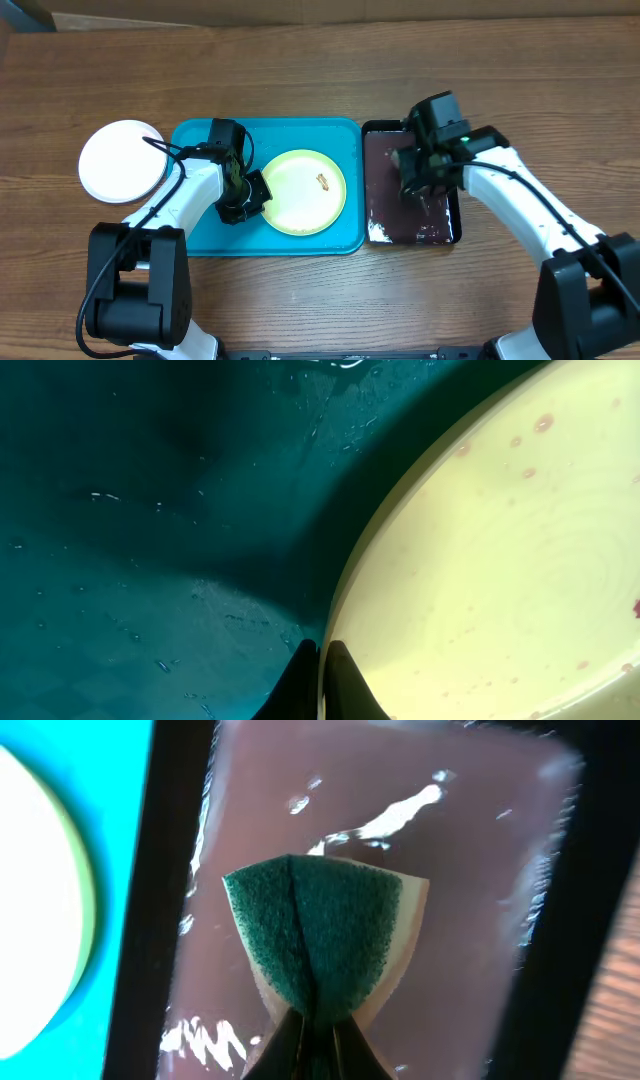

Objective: Clean dirty plates on tray and stack at the side
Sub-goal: 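Rub the held sponge in the black tray's water with the right gripper, then carry the sponge with the right gripper over the yellow plate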

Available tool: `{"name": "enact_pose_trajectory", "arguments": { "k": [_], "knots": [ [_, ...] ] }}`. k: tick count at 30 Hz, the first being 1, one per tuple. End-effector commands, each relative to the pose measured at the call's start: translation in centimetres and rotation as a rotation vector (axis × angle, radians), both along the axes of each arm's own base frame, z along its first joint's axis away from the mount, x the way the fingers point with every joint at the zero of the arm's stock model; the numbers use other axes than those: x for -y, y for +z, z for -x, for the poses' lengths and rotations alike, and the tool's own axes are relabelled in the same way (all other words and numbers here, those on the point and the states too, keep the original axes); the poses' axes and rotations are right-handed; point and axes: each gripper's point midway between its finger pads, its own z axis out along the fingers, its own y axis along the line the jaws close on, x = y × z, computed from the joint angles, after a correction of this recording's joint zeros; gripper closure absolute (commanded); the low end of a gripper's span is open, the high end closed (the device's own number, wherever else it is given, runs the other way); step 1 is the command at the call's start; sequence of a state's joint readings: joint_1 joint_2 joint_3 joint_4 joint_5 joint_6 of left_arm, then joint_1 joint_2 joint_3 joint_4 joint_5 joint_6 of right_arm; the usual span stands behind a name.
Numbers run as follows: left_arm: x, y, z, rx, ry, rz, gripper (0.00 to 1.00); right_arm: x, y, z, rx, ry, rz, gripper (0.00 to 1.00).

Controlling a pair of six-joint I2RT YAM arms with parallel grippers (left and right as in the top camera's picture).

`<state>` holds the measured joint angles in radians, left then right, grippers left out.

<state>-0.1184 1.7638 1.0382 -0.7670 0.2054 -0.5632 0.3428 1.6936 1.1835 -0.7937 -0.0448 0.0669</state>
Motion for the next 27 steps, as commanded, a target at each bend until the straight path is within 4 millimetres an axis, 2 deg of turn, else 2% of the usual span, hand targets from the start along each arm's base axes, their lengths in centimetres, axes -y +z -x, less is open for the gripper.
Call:
{"name": "enact_pose_trajectory", "arguments": {
  "k": [1,9,13,20,27],
  "knots": [
    [0.4,-0.3,0.6,-0.022,0.006,0.004,0.96,-1.2,1.0,0.5,0.007,0.049,0.001,0.96],
    [0.6,-0.3,0.6,-0.023,0.005,0.012,0.96,-1.1,5.9,1.0,0.002,0.047,0.017,0.96],
    [0.6,-0.3,0.6,-0.023,0.005,0.013,0.96,-0.4,6.9,1.7,-0.038,-0.007,0.038,0.96],
    [0.8,-0.3,0.4,-0.016,0.004,0.024,0.96,-0.4,6.3,1.6,-0.056,-0.007,0.045,0.96],
    [0.8,-0.3,0.4,-0.018,0.011,0.024,0.96,-1.0,3.8,1.1,-0.104,-0.003,0.044,0.96]
  ]
}}
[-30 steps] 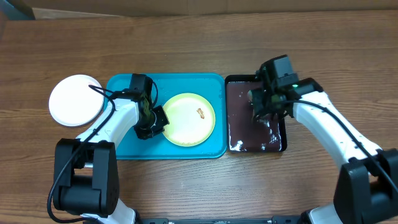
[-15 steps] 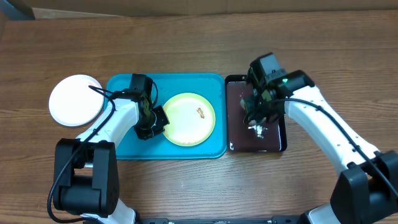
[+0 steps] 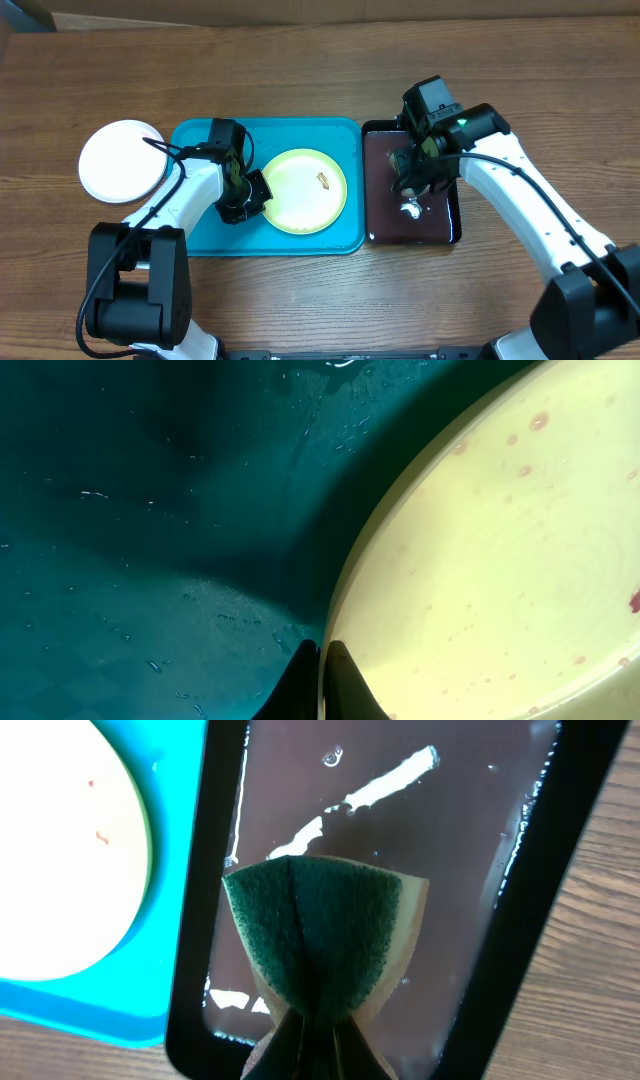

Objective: Clean dirty plates on tray and stack at the side
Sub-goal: 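Carry the sponge with the right gripper over the yellow plate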

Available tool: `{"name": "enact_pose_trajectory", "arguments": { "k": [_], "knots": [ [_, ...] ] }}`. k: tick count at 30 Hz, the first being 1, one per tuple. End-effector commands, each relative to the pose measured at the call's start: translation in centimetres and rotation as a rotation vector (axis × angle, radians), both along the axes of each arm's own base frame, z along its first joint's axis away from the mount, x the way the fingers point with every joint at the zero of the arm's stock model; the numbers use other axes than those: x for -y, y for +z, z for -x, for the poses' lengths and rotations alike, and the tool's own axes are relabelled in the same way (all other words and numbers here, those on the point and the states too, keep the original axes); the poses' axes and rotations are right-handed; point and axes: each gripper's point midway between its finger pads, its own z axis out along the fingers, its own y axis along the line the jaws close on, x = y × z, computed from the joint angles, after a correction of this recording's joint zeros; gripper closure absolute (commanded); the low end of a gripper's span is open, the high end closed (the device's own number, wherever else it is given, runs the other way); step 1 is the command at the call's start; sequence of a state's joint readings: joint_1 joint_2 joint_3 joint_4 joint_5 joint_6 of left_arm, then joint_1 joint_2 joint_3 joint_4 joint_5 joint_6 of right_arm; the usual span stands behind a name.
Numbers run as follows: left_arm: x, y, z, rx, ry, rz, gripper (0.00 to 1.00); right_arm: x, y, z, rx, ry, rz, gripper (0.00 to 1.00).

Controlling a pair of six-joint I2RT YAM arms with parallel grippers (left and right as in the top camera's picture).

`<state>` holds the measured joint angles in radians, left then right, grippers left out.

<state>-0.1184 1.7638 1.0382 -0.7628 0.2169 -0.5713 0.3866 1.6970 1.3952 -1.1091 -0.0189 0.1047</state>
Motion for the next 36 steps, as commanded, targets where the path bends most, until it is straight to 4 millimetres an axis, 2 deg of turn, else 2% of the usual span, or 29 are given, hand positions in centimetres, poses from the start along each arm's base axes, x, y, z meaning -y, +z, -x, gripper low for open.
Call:
{"name": "enact_pose_trajectory", "arguments": {
  "k": [1,6,9,12,18,20,22,24,29,36],
  "knots": [
    [0.6,-0.3,0.5,-0.021,0.011,0.012,0.96,-0.8,-1.0,-0.9,-0.013,-0.002,-0.02,0.96],
    [0.6,-0.3,0.7,-0.038,0.06,0.013,0.96,-0.9,-2.1,-1.0,-0.04,-0.023,-0.02,0.96],
    [0.5,-0.3,0.6,-0.045,0.098,0.014,0.96,-0.9,-1.3,-0.9,-0.047,-0.043,-0.021,0.96],
    [0.3,-0.4,0.6,-0.053,0.141,0.004,0.96,-1.1,1.0,-1.4,-0.036,-0.071,-0.033,0.96],
    [0.2,-0.4,0.6,-0.055,0.159,-0.004,0.96,-2.4,7.2,-2.6,0.036,-0.059,-0.104,0.96],
    [0.2,-0.4,0.6,-0.053,0.152,-0.005,0.96,-3.4,8.4,-2.9,0.061,-0.039,-0.139,0.96],
    [0.2,-0.4,0.6,-0.053,0.147,-0.005,0.96,-4.4,8.9,-3.1,0.085,-0.018,-0.154,0.96],
    [0.2,-0.4,0.6,-0.052,0.143,-0.006,0.96,-5.7,8.8,-3.2,0.101,0.011,-0.164,0.96],
    [0.2,-0.4,0.6,-0.051,0.14,-0.006,0.96,-10.6,7.6,-3.4,0.152,0.115,-0.163,0.96],
    [0.2,-0.4,0.8,-0.061,0.141,-0.008,0.96,-14.0,2.7,-3.8,0.209,0.187,0.039,0.96]
  ]
}}
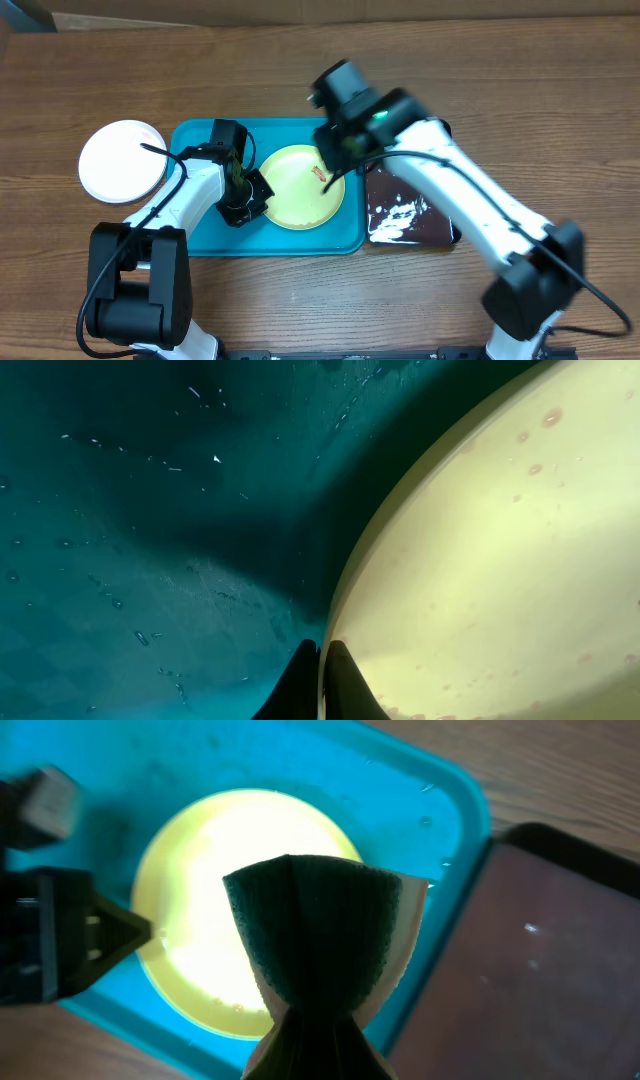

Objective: Clean dirty plates on tray and stack at the side
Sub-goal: 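Carry the sponge with the right gripper over the yellow plate, then scrub the yellow plate's stain with the sponge in the right gripper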

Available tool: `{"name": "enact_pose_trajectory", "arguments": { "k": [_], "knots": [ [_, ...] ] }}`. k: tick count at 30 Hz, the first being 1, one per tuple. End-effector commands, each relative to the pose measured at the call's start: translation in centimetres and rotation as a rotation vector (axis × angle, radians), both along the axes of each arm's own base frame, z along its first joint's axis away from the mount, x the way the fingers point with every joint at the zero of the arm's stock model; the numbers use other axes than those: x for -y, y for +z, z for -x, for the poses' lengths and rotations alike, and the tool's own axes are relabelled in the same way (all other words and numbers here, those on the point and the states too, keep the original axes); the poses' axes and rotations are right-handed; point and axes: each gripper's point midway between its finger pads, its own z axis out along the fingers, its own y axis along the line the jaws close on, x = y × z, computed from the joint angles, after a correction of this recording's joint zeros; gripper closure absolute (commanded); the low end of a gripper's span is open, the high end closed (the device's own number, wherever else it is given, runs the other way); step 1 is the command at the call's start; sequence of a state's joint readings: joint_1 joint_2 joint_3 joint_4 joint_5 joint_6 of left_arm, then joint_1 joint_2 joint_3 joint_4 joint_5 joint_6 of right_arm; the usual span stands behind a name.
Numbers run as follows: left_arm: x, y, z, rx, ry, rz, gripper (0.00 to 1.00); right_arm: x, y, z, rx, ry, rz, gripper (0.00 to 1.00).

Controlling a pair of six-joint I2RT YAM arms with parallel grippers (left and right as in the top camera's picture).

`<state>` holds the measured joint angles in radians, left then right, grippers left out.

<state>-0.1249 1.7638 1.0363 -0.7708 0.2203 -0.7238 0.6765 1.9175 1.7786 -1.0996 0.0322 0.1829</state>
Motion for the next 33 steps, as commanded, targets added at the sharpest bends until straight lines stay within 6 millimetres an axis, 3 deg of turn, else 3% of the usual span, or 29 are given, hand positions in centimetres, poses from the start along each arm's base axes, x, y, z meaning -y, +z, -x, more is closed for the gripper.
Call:
{"name": "enact_pose_trajectory", "arguments": {
  "k": [1,10,33],
  "knots": [
    [-0.1,-0.4,0.5,-0.018,-0.002,-0.016,0.96,-0.2,-2.1,-1.3,0.066,-0.017,0.122,0.96],
    [-0.1,-0.4,0.5,-0.018,-0.002,-0.017,0.96,-1.2,-7.4,-2.3,0.07,-0.004,0.24,0.96],
    [-0.1,-0.4,0.6,-0.013,-0.027,-0.017,0.96,-1.3,-14.5,-2.8,0.04,-0.004,0.277,0.96]
  ]
}}
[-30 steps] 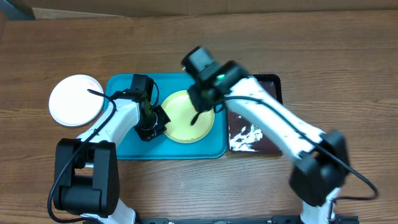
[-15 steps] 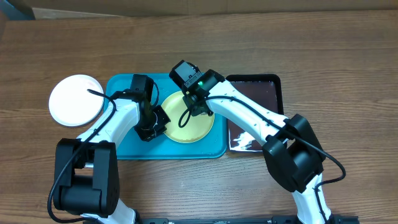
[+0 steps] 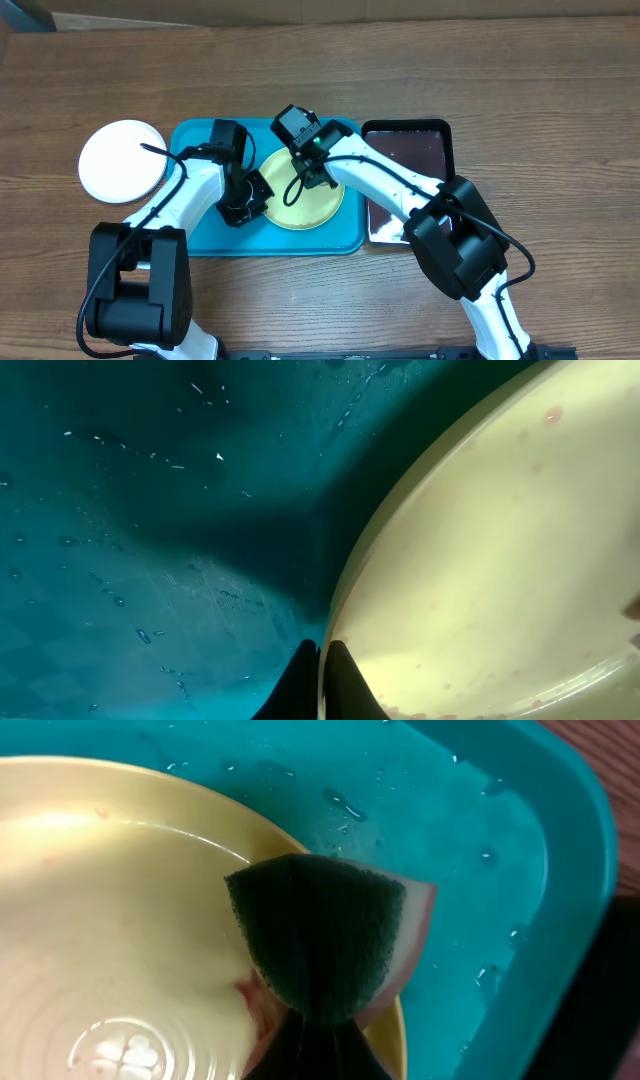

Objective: Clean dirty plates on tray and stack at the side
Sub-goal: 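Scrub the yellow plate's stain with the sponge in the right gripper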

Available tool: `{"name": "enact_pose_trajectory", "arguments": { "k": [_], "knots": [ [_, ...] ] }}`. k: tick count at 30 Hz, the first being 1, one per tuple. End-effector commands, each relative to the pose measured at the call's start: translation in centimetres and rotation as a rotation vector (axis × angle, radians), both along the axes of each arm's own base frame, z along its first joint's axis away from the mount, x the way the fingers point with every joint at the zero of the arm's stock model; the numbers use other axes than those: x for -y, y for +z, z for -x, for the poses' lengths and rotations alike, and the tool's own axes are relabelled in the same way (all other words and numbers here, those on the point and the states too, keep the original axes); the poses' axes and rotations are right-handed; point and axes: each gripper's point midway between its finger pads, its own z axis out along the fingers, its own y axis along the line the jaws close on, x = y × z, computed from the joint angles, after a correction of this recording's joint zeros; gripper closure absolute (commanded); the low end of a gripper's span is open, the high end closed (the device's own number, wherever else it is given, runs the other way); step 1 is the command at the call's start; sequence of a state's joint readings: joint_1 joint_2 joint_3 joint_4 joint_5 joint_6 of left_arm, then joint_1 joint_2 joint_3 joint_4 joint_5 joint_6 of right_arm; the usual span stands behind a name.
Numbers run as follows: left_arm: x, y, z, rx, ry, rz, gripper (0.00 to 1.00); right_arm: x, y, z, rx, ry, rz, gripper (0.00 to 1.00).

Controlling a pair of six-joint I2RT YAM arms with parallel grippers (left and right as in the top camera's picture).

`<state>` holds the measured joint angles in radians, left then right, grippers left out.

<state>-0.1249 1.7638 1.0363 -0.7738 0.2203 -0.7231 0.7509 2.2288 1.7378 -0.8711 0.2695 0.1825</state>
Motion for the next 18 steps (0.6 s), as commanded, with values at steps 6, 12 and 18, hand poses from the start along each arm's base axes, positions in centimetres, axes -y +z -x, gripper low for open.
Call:
{"name": "enact_pose_trajectory", "arguments": {
  "k": [6,12,18],
  "knots": [
    [-0.1,-0.4,0.5,-0.01,-0.027,-0.017,0.96,1.8,-2.9,1.2,-0.044,-0.009,0.053,0.96],
    [-0.1,-0.4,0.5,-0.008,-0.034,-0.019,0.96,0.4,-5.0,4.1,-0.182,0.028,-0.05,0.96],
    [-0.1,-0.4,0.3,-0.001,-0.034,-0.019,0.96,-2.8,-5.0,7.4,-0.364,0.085,-0.241,0.96]
  ]
}}
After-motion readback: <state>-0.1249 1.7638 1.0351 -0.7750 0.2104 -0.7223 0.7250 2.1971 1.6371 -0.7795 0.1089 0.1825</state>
